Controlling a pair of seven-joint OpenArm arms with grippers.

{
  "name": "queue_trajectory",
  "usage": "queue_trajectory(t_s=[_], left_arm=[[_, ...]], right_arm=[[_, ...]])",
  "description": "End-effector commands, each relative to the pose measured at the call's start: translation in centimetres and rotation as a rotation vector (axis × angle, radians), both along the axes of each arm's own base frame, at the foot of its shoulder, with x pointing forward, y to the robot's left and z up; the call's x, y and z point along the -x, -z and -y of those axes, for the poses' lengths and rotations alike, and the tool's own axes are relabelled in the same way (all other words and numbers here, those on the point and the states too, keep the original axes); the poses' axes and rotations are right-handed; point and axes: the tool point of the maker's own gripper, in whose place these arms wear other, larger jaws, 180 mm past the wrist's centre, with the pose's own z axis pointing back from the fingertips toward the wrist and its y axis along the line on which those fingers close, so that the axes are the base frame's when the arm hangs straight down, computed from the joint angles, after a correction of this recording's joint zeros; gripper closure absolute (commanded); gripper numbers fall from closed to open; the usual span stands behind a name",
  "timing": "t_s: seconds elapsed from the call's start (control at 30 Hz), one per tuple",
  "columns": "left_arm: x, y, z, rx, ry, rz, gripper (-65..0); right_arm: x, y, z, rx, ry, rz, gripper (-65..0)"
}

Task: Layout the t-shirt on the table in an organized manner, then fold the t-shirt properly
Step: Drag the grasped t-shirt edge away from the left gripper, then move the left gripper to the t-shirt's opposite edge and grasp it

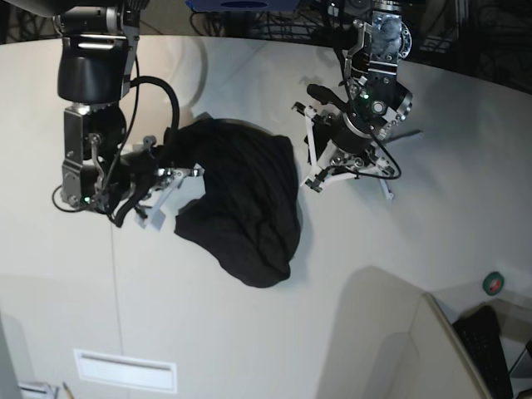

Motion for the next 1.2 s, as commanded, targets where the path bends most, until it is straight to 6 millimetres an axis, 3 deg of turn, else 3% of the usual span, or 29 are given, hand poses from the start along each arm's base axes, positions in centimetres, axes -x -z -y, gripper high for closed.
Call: queue_trajectory(t_s=[0.0, 0.07, 0.17, 0.27, 0.57, 0.73, 0.97, 1.17], left_arm=[[-1.1, -1.3, 0.0, 0.008, -0.002, 0.048, -16.5], [-1.0, -1.1, -0.2, 0.011, -0.013, 0.042, -15.1], [-0.9, -1.3, 0.2, 0.094, -0.037, 0.032, -18.1], [-1.1, -1.3, -0.7, 0.133, -0.063, -0.011, -21.7], [-1.1, 0.8, -2.8, 0.175, -0.131, -0.095, -22.2], [-1.7, 1.2, -1.5, 0.187, -0.04, -0.156, -31.8], [-3.1, -0.2, -1.2, 0.174, -0.01, -0.13, -27.5], [-4.4, 0.3, -1.2, 0.184, 0.012, -0.149, -27.5]], right_arm=[[-1.1, -0.8, 0.1, -0.007, 0.004, 0.035, 0.0], [-1.0, -0.8, 0.1, -0.007, 0.004, 0.032, 0.0], [-1.0, -0.8, 0.1, -0.006, 0.005, 0.032, 0.0], [-0.9, -0.7, 0.1, -0.006, 0.005, 0.03, 0.0], [0.1, -0.2, 1.0, 0.01, -0.003, 0.002, 0.0], [0.5, -0.1, 1.1, 0.011, -0.006, -0.009, 0.0], [1.1, 0.1, 1.3, 0.016, -0.005, -0.011, 0.0], [1.3, 0.2, 1.3, 0.016, -0.005, -0.015, 0.0]])
